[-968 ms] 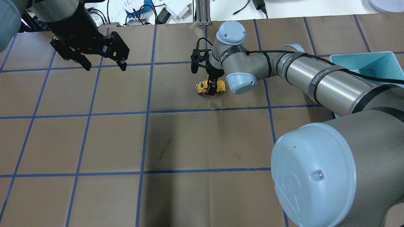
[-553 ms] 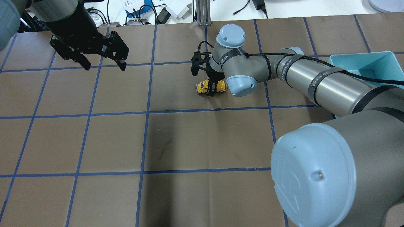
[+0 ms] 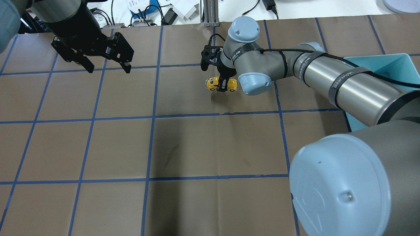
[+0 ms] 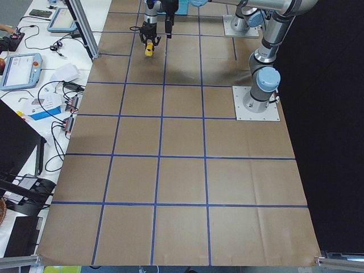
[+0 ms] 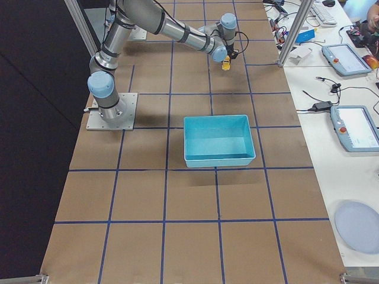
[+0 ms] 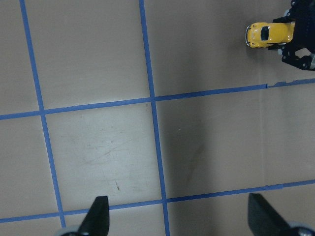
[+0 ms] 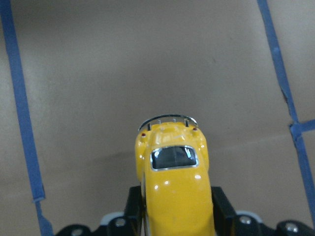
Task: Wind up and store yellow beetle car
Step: 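Carry the held car with the right gripper into the light blue bin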
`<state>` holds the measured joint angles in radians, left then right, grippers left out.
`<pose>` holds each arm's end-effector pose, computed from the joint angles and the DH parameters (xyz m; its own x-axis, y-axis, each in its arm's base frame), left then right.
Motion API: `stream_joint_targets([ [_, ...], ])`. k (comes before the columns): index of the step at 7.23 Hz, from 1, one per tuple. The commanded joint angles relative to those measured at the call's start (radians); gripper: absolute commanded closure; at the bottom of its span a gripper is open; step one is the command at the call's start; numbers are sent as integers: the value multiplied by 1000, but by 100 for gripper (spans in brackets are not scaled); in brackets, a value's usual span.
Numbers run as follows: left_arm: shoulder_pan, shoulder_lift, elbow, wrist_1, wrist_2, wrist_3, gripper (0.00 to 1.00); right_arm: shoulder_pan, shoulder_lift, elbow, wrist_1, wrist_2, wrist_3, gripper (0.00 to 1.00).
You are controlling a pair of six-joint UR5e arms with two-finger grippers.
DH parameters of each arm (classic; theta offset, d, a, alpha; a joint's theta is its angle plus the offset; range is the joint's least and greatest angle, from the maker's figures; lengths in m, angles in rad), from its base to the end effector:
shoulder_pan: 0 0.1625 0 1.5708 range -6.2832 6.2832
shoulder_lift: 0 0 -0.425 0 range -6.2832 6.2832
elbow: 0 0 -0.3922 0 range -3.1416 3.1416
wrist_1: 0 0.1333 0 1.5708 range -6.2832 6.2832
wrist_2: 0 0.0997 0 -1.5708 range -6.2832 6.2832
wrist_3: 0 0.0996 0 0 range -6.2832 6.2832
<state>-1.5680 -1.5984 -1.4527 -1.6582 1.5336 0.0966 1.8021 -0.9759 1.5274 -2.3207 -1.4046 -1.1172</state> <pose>-0.1356 -0.5027 0.5236 -0.9949 0.0938 0.0367 0.0936 0.9956 -0.0067 0.3038 -0.6366 0.2323 -0.2154 -0.9708 0.1061 -0.9546 0.1864 -0.2322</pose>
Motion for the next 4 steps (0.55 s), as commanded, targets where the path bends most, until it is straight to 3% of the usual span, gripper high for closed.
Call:
stream_joint_targets([
  [1,0,0,0,0,0,0,0,-68,-114,4,81,-57,23,74],
  [4,-1,2,-2,0,-1,0,0,-306,-294,10,329,-69,139,74],
])
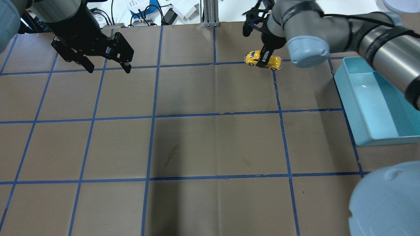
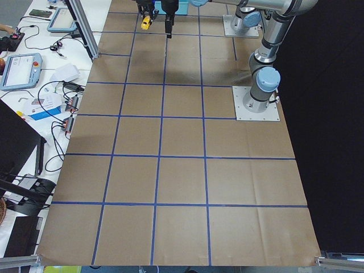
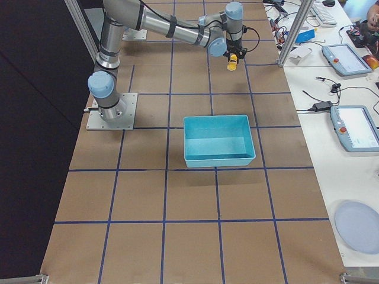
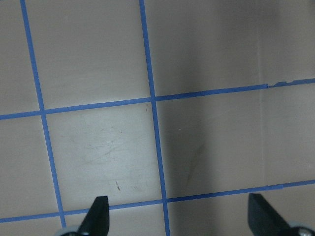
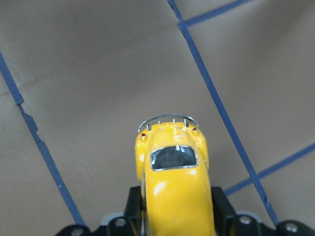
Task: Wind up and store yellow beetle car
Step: 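Carry the held car with the right gripper into the light blue bin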
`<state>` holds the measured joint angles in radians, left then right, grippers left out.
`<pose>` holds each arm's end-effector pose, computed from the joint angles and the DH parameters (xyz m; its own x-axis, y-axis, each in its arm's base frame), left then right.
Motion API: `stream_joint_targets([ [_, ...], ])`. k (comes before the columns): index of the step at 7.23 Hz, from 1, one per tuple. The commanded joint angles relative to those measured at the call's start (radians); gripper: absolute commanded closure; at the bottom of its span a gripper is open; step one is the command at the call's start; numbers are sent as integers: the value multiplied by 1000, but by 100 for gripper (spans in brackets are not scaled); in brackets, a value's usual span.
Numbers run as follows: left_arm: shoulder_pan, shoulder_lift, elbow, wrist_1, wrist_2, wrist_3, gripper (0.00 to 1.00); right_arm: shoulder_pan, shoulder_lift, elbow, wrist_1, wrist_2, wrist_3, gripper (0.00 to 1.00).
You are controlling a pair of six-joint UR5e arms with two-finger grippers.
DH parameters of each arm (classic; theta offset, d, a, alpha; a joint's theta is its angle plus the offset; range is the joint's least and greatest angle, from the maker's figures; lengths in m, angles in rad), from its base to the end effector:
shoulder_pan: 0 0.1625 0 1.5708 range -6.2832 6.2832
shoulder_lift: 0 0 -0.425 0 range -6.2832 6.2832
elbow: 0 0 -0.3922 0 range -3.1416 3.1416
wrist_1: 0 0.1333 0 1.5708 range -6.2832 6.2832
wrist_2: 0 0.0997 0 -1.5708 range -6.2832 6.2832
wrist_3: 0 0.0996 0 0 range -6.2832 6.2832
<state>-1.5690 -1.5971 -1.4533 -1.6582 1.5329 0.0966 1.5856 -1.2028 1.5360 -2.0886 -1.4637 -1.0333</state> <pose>-0.1362 -0.5021 0.5239 -0.9948 0.0948 0.0373 0.0946 0.9955 -0.0074 0.1534 -0.6375 0.3517 -0.4964 -0.8619 0.1039 -0.8612 0.4737 -0.1842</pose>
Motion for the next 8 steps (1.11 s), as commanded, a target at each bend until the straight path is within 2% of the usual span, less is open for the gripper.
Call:
stream_joint_targets([
  [1,0,0,1,0,0,0,0,-136,-110,4,145,-58,117,74],
  [2,0,0,2,0,0,-2,0,-201,-147,7,221,-99,209,74],
  [4,0,-1,4,0,-2,-2,0,-347,-159,10,287,-99,341,74],
  [6,0,0,7,0,-4,-2,0,-511,-159,64,262,-99,345,74],
  [8,1,-7,10,17,-4,-9,0,-651,-159,187,100,-81,322,77],
])
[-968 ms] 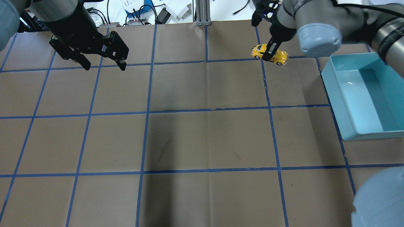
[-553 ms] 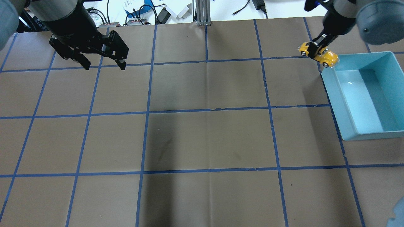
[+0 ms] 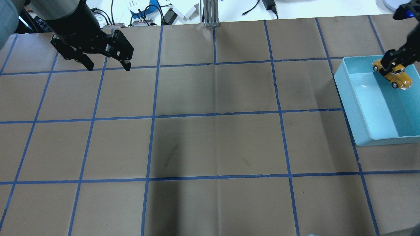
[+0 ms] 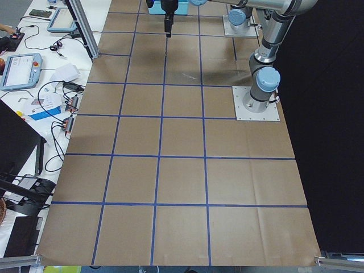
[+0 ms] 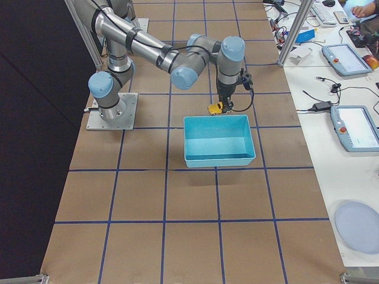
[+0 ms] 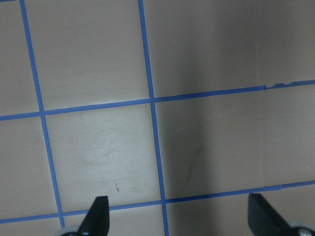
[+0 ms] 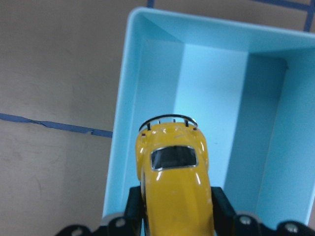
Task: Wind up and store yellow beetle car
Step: 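Carry the held car with the right gripper into the light blue bin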
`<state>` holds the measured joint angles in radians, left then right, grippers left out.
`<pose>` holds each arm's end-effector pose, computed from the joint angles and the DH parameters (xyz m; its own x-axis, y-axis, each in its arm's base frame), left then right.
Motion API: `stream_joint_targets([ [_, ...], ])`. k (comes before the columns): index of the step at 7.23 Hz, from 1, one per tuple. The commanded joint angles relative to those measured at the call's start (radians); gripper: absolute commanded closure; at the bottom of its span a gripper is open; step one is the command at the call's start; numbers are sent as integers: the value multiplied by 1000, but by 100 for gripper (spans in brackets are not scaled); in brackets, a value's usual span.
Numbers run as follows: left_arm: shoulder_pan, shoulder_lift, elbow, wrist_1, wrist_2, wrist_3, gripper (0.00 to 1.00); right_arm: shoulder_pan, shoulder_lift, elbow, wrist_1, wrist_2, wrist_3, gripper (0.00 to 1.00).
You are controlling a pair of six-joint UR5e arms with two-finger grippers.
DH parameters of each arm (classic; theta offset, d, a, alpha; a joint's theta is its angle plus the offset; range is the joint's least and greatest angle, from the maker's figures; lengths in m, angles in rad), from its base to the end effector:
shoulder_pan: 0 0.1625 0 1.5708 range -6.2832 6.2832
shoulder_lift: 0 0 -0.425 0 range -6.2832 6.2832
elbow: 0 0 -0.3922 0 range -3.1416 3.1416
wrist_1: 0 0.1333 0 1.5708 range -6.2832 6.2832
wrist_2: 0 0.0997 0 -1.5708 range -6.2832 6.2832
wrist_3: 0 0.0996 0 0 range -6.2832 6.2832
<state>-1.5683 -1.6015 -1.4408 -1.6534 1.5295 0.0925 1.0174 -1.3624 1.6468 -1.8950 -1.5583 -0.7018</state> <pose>-0.1362 -0.5050 0.5283 -0.9951 0.0906 0.0396 0.0898 0.9958 -0.0204 -0.1840 -0.5539 0.3727 -0.9889 -0.1478 0.0162 -0.1483 0.9882 -0.0384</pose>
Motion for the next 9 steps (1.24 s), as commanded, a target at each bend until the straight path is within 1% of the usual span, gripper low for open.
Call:
stream_joint_targets([
  [1,-1,3,-6,15,0,-4,0,-101,-1,171,-259,14,-13,77],
  [2,-9,11,-10,15,0,-7,0,-106,0,241,-374,12,-16,77],
  [3,-9,12,-15,15,6,1,0,-106,2,266,-415,14,-13,77],
  [5,-9,15,-9,15,3,-2,0,-106,43,269,-418,29,4,76],
  [7,-13,-4,9,15,-2,-1,0,-106,83,271,-417,53,82,76],
  [9,-12,8,2,15,-3,-2,0,-106,115,269,-420,52,134,74],
])
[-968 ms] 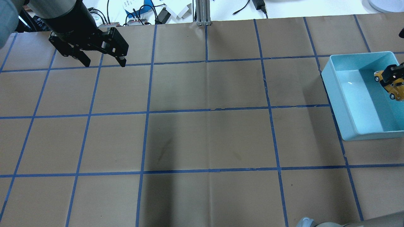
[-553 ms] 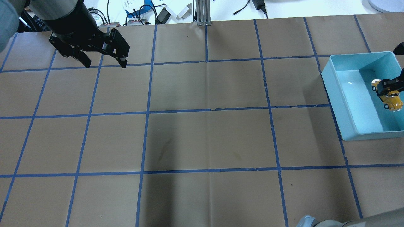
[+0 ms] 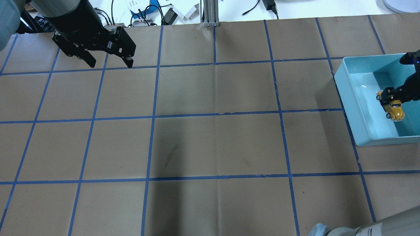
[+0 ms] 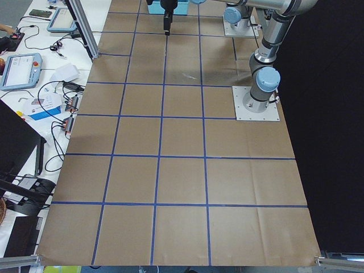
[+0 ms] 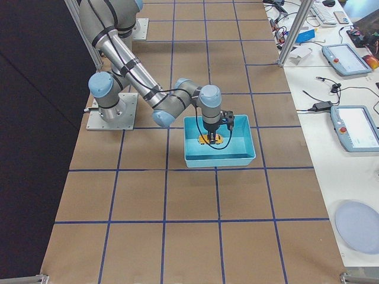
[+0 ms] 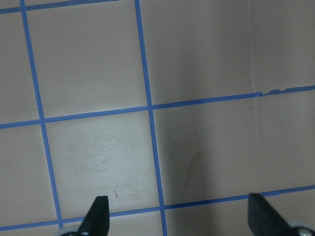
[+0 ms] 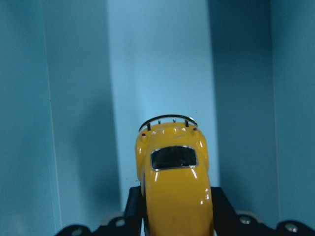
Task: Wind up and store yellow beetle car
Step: 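Open the right gripper to drop the car in the bin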
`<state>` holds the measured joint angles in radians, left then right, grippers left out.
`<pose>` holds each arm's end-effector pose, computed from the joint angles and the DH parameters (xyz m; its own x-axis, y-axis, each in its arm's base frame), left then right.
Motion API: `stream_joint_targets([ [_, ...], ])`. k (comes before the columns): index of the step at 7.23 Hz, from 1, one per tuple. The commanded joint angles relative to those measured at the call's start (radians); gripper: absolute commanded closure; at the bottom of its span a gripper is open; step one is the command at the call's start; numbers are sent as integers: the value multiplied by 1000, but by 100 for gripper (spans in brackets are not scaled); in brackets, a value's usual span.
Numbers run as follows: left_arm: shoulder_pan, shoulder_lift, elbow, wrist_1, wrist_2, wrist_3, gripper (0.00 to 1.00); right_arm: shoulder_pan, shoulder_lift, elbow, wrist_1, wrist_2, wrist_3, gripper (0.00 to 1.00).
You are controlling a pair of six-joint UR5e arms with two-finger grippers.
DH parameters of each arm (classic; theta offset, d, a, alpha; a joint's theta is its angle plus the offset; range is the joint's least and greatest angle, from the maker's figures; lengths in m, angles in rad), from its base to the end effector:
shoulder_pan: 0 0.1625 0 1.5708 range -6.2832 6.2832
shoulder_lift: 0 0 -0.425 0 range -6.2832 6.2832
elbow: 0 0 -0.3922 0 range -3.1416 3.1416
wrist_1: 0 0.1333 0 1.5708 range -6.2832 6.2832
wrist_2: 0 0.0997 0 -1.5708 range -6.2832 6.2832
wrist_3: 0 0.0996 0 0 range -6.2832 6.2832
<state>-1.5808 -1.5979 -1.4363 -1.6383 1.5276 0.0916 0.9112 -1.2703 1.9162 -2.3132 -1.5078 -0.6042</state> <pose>-0.1426 -0.5036 0.5339 -0.9939 0.1031 0.0393 0.1013 0.9939 -0.0437 -0.2254 -0.5184 0.2430 -0.9986 0.0525 0.0032 0.0518 0.9920 -0.1149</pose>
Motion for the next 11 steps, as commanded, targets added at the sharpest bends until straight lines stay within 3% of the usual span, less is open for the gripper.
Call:
stream_joint_targets([
  [1,2,6,-9,0,-1,-1,0,0,28,0,-2,1,70,71],
  [2,5,1,-4,0,-1,-1,0,0,29,0,-2,0,76,69],
  [3,5,7,-4,0,-3,0,0,0,31,0,0,-2,80,42],
  [4,5,7,-4,0,-3,-1,0,0,31,-2,-2,3,98,6],
  [5,5,7,-3,0,-3,0,0,0,29,-6,-2,-8,97,0],
  [7,-2,4,-3,0,-3,-4,0,14,-4,-86,53,-20,98,0],
  [9,-4,7,-3,0,-3,-3,0,81,-52,-246,283,-22,109,0],
  [11,-8,10,-7,0,-1,0,0,220,-78,-371,496,-80,283,0],
])
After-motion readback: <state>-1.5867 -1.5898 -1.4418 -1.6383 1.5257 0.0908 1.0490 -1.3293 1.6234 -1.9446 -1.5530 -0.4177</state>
